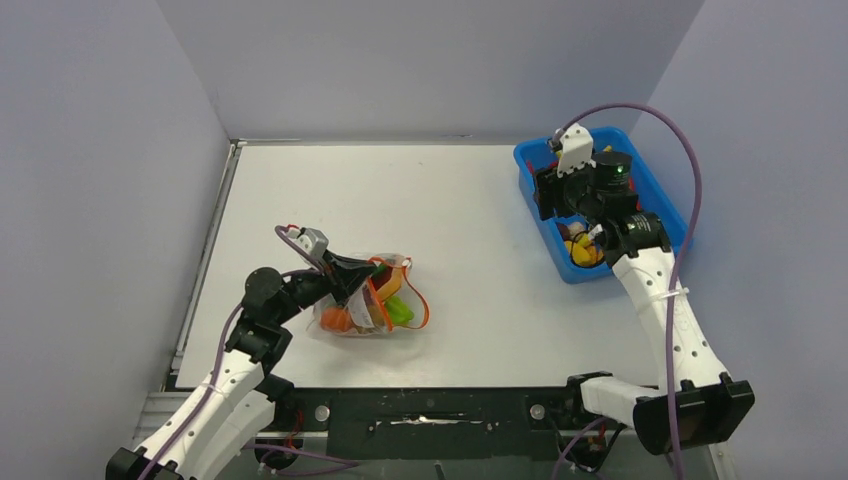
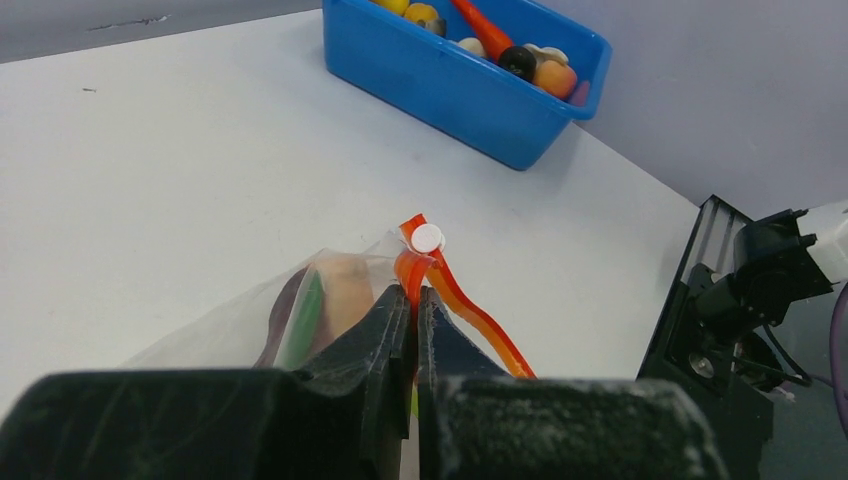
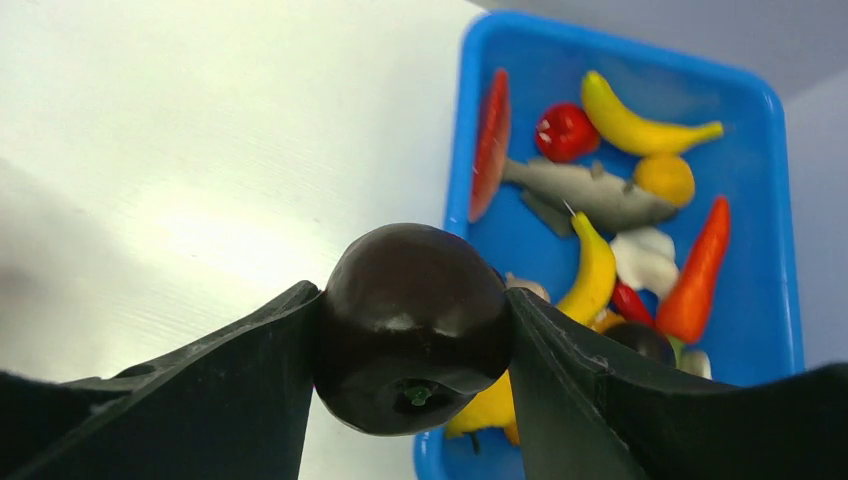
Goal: Place the food in the zip-top bag and seal the zipper
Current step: Place the fake fruit in the zipper food storage bag.
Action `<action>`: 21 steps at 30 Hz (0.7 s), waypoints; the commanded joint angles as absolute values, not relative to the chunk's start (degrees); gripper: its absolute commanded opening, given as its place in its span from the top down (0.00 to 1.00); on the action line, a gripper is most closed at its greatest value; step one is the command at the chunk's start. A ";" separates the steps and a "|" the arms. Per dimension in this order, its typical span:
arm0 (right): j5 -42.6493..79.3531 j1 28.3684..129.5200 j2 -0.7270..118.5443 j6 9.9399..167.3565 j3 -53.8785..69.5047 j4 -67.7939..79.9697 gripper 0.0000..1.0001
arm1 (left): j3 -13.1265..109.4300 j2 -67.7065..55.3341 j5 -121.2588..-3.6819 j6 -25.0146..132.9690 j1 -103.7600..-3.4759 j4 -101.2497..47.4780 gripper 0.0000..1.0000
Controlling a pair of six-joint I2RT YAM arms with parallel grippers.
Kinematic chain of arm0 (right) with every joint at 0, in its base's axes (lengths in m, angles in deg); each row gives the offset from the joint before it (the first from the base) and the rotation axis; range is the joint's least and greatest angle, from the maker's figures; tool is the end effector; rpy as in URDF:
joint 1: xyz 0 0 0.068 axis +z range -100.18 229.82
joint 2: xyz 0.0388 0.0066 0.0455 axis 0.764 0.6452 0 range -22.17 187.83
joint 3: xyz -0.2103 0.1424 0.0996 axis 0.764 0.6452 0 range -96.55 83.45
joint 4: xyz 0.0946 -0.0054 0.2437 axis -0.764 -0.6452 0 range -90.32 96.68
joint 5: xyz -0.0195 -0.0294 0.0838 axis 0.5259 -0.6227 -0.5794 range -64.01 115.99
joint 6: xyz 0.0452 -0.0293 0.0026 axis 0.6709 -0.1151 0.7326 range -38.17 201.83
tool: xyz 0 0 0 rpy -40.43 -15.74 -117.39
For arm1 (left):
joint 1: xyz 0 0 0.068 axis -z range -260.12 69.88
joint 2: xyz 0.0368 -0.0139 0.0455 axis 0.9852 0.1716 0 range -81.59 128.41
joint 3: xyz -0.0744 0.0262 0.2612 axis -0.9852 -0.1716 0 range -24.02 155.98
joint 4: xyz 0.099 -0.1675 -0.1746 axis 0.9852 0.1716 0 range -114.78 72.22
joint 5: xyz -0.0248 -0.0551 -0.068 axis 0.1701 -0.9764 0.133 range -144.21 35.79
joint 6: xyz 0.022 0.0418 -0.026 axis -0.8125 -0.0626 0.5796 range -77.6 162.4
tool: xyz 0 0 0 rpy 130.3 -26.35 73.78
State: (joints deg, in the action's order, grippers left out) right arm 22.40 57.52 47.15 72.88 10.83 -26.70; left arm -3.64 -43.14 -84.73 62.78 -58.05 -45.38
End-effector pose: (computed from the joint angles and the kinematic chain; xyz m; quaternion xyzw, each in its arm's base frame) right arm 0.2600 0.0375 0.3795 -0.1408 0.8546 0.0217 0.4994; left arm 0.1501 -0.0804 0.2634 0.1999 0.6641 -0.4220 0.5838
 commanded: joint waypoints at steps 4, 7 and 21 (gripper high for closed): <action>9.05 65.43 39.70 74.60 15.35 -15.25 0.59 | -0.65 -41.51 -84.27 65.41 -57.71 -52.54 1.00; 5.48 70.53 38.64 76.37 17.34 -11.98 0.59 | 0.60 -40.26 -84.10 66.30 -57.71 -53.76 1.00; 1.35 89.06 40.38 84.55 25.12 2.81 0.58 | 3.52 -37.43 -82.61 70.43 -57.45 -57.25 1.00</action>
